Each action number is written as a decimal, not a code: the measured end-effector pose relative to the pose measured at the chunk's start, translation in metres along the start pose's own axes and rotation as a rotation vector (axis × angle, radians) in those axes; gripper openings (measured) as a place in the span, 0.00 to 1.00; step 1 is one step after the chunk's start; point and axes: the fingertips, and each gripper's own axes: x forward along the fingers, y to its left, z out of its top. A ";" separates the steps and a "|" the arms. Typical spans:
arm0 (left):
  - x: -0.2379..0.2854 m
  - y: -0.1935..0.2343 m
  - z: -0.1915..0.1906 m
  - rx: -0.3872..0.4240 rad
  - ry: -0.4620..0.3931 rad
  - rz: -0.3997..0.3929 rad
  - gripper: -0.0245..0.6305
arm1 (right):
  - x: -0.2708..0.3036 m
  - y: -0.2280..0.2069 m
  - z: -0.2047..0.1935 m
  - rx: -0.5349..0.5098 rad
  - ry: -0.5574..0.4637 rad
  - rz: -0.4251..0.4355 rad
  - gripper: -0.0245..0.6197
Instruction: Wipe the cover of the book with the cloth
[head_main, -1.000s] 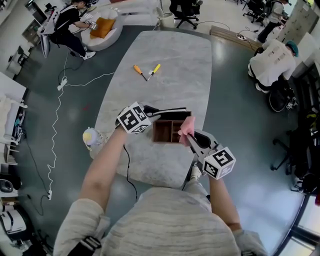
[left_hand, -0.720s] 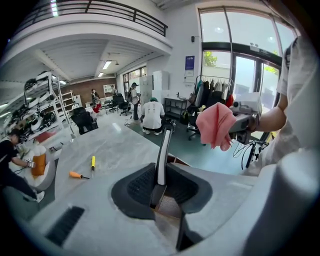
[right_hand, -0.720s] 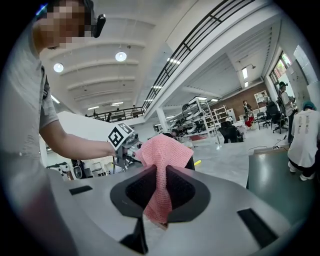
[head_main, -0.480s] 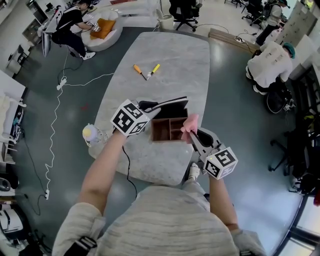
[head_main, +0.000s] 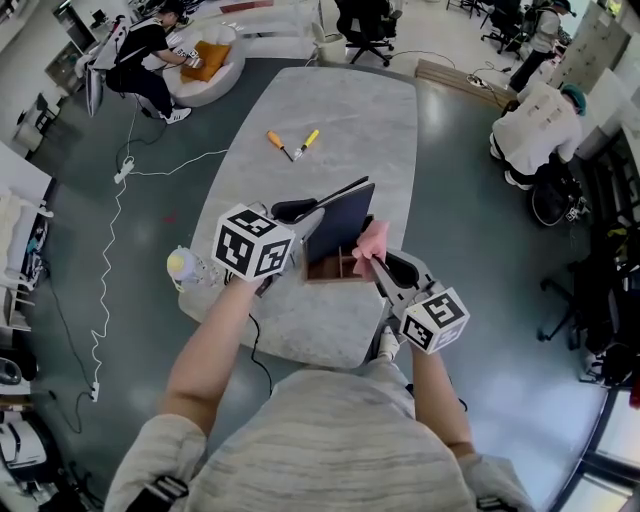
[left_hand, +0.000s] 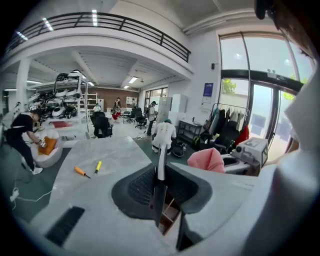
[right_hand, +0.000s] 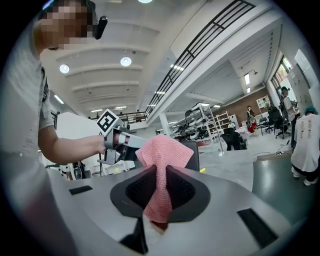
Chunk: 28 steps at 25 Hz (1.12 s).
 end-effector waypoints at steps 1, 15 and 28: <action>-0.002 0.001 -0.001 -0.024 -0.009 0.022 0.15 | 0.003 0.001 0.002 0.004 -0.002 0.005 0.11; -0.044 0.002 -0.052 -0.341 -0.135 0.250 0.15 | 0.081 0.022 0.006 0.174 -0.047 0.006 0.12; -0.058 0.006 -0.077 -0.378 -0.142 0.304 0.15 | 0.127 0.014 -0.001 0.213 -0.065 -0.029 0.11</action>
